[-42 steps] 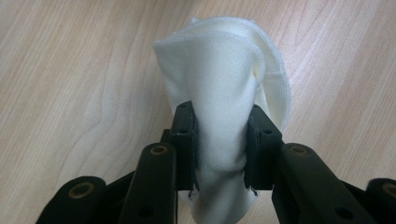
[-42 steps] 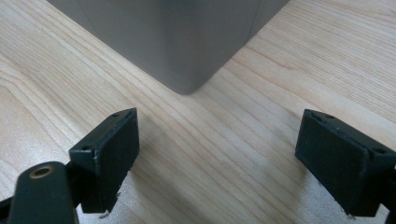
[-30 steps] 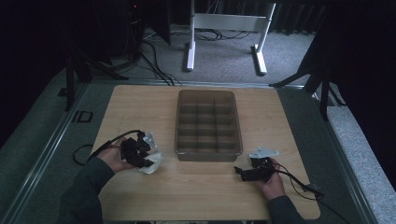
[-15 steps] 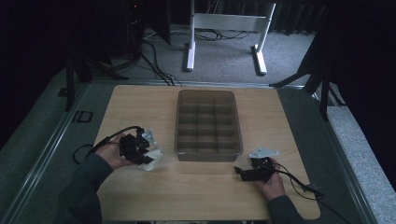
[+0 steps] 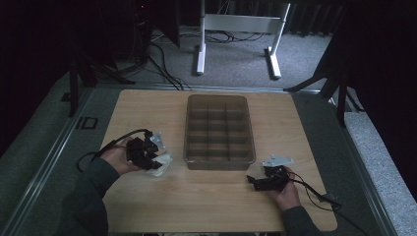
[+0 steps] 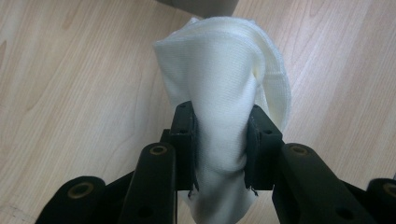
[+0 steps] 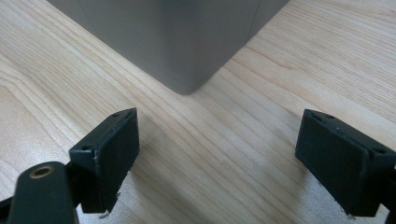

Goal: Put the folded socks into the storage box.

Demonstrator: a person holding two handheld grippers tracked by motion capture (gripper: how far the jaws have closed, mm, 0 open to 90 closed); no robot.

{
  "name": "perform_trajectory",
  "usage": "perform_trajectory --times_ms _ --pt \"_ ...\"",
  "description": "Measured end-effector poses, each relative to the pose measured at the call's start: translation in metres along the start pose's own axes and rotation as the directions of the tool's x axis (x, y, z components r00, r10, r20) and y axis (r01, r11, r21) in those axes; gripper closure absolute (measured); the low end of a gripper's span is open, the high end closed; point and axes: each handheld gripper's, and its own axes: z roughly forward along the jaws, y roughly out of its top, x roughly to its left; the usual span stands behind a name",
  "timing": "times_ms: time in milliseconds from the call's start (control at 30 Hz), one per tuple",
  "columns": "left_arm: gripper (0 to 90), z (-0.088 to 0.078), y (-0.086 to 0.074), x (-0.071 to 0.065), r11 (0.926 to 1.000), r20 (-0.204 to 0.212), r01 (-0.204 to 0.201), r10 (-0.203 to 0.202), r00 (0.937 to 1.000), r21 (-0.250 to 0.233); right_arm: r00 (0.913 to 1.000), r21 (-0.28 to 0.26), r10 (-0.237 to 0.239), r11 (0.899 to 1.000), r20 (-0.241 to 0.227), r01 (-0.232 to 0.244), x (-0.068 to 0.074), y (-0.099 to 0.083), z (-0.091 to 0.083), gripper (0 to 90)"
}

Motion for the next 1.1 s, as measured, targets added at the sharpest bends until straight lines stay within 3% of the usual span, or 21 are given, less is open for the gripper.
perform_trajectory --times_ms 1100 --pt "69.5 -0.012 0.015 0.01 0.9998 -0.014 -0.014 0.014 0.9998 -0.013 1.0 -0.001 -0.002 1.0 0.0 0.002 0.0 0.0 0.0 13.2"
